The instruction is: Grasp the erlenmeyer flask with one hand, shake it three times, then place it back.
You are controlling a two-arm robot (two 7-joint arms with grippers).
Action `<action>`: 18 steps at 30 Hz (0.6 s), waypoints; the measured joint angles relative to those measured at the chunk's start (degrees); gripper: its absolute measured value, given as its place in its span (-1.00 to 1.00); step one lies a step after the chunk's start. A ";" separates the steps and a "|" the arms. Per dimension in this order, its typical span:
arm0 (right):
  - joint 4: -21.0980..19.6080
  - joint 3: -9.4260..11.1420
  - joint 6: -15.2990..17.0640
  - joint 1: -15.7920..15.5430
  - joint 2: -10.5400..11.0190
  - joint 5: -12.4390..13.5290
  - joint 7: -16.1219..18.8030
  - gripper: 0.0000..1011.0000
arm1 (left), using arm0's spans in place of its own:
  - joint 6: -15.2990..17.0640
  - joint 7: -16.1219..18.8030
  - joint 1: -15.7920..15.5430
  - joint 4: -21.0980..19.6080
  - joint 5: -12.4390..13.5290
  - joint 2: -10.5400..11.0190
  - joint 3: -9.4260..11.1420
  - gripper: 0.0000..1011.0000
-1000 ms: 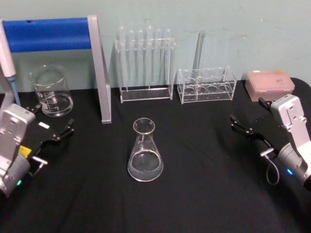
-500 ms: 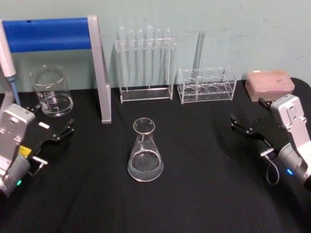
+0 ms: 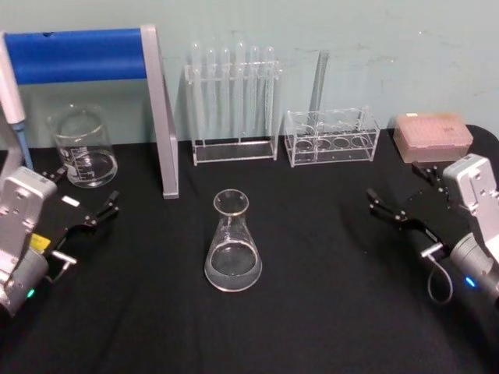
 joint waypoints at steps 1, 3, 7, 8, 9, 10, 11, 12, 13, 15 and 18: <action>0.00 0.00 0.00 0.00 0.00 0.00 0.00 0.98 | 0.00 0.00 0.00 0.00 0.00 0.00 0.00 0.98; -1.18 0.52 0.20 -0.96 0.25 1.29 1.51 0.98 | 0.00 0.00 0.00 0.00 0.00 0.00 0.00 0.98; -3.17 1.34 0.57 -2.52 0.49 3.51 4.01 0.98 | 0.00 0.00 0.00 0.00 0.00 0.00 0.00 0.98; -3.95 1.59 0.73 -3.06 0.51 4.33 4.95 0.98 | 0.00 0.00 0.00 0.00 0.00 0.00 0.00 0.98; -4.31 1.69 0.82 -3.31 0.51 4.78 5.46 0.98 | 0.00 0.00 0.00 0.00 0.00 0.00 0.00 0.98; -4.68 1.80 0.93 -3.57 0.51 5.19 5.97 0.98 | 0.00 0.00 0.00 0.00 0.00 0.00 0.00 0.98; -5.05 1.89 1.04 -3.87 0.51 5.55 6.41 0.98 | 0.00 0.00 0.00 0.00 0.00 0.00 0.00 0.98; -5.72 2.02 1.29 -4.33 0.48 6.27 7.24 0.98 | 0.00 0.00 0.00 0.00 0.00 0.00 0.00 0.98; -6.09 2.06 1.43 -4.57 0.43 6.61 7.73 0.98 | 0.00 0.00 0.00 0.00 0.00 0.00 0.00 0.98; -6.97 2.12 1.94 -5.18 0.20 7.49 8.96 0.98 | 0.00 0.00 0.00 0.00 0.00 0.00 0.00 0.98; -7.90 2.07 2.42 -5.73 -0.07 8.15 10.17 0.98 | 0.00 0.00 0.00 0.00 0.00 0.00 0.00 0.98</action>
